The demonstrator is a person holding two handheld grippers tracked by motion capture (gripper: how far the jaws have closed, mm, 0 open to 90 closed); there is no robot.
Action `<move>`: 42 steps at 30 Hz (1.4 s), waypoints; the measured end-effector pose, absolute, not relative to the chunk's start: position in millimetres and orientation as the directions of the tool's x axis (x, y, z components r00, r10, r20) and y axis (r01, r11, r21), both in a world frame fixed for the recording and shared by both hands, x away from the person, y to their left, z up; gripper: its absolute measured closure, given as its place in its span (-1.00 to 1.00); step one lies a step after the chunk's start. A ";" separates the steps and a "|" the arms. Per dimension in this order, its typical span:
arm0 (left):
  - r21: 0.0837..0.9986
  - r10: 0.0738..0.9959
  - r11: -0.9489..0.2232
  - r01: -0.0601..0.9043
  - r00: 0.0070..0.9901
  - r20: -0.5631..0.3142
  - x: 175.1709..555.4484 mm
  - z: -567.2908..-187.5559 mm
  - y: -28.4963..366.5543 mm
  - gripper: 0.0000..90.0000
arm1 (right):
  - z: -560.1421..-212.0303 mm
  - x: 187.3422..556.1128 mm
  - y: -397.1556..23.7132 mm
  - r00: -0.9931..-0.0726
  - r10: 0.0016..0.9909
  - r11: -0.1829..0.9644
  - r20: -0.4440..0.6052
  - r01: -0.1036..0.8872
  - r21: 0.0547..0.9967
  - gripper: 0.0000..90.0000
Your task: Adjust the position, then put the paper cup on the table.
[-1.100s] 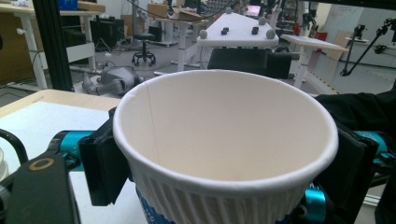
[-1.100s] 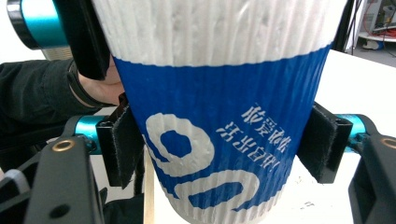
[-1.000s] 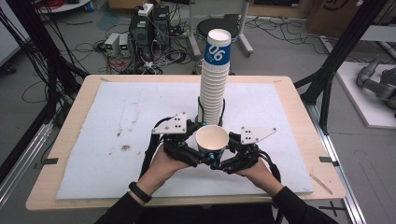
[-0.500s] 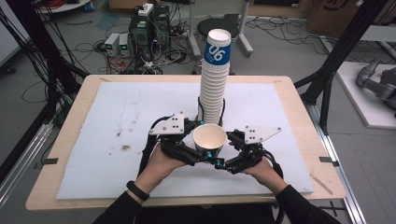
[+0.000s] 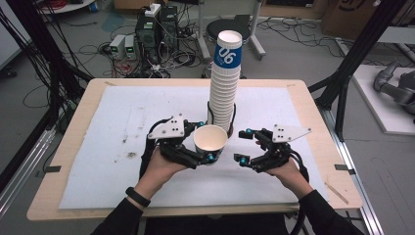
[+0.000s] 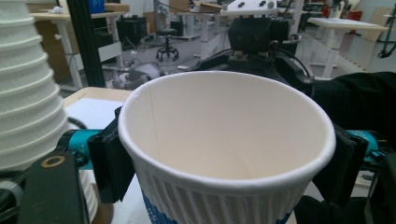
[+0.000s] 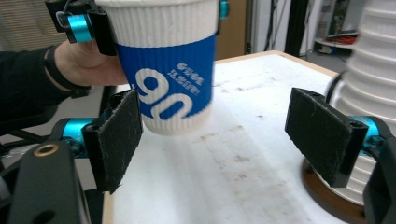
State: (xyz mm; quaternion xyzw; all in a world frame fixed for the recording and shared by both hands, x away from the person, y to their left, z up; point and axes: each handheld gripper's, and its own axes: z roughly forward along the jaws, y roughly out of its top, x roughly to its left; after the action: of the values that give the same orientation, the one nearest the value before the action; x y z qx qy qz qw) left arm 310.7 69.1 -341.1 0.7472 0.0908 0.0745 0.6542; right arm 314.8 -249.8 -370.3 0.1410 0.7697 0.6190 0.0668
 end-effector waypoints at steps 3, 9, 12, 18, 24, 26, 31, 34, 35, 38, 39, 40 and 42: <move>0.991 0.259 -0.122 0.051 0.966 -0.018 313.0 -342.5 77.2 -0.53 | -369.9 319.7 -257.2 -0.943 0.324 0.202 0.078 0.150 0.968 -0.56; 0.992 0.280 -0.110 0.067 0.959 -0.034 318.9 -343.8 84.5 -0.53 | -366.5 326.7 -277.2 -0.922 0.377 0.206 0.087 0.175 0.963 -0.56; 0.991 0.277 -0.115 0.064 0.960 -0.030 319.5 -342.7 82.5 -0.53 | -363.8 327.8 -287.9 -0.907 0.415 0.205 0.075 0.173 0.963 -0.57; 0.992 0.265 -0.117 0.055 0.964 -0.022 317.5 -339.4 78.5 -0.53 | -360.7 328.4 -300.3 -0.896 0.438 0.181 0.067 0.161 0.970 -0.57; 0.990 0.278 -0.129 0.050 0.960 -0.013 318.3 -337.1 80.7 -0.54 | -361.6 329.7 -303.1 -0.888 0.454 0.181 0.077 0.177 0.968 -0.56; 0.990 0.288 -0.133 0.051 0.958 -0.011 320.4 -337.1 83.9 -0.54 | -362.0 330.1 -303.6 -0.884 0.462 0.187 0.073 0.177 0.966 -0.56; 0.991 0.332 -0.131 0.036 0.943 0.010 325.2 -336.2 98.4 -0.54 | -362.5 330.4 -304.2 -0.879 0.471 0.190 0.075 0.185 0.964 -0.56; 0.989 0.361 -0.146 0.017 0.932 0.037 326.8 -335.3 106.8 -0.55 | -362.9 331.3 -304.7 -0.873 0.483 0.190 0.071 0.184 0.964 -0.56; 0.990 0.369 -0.143 0.019 0.929 0.035 327.7 -335.0 109.8 -0.55 | -363.0 331.4 -304.8 -0.871 0.485 0.190 0.074 0.188 0.964 -0.56; 0.990 0.400 -0.142 0.017 0.915 0.042 330.7 -334.5 120.1 -0.55 | -363.7 332.6 -305.1 -0.864 0.497 0.192 0.076 0.195 0.962 -0.56; 0.990 0.407 -0.139 0.020 0.913 0.039 331.2 -334.4 122.5 -0.55 | -364.0 332.9 -304.8 -0.864 0.498 0.190 0.079 0.197 0.962 -0.56; 0.991 0.420 -0.134 0.020 0.907 0.039 332.2 -334.6 125.6 -0.55 | -364.0 333.2 -304.8 -0.863 0.500 0.191 0.078 0.198 0.961 -0.56; 0.991 0.441 -0.133 0.023 0.897 0.039 334.4 -335.1 132.9 -0.55 | -364.3 333.7 -304.7 -0.858 0.508 0.193 0.072 0.195 0.962 -0.56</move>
State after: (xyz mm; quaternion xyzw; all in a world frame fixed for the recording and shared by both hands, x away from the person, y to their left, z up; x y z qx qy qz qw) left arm 334.4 132.9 -335.1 0.7347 0.1578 0.1637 0.6392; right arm 333.7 -304.7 -364.3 0.2310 0.7609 0.5918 0.1322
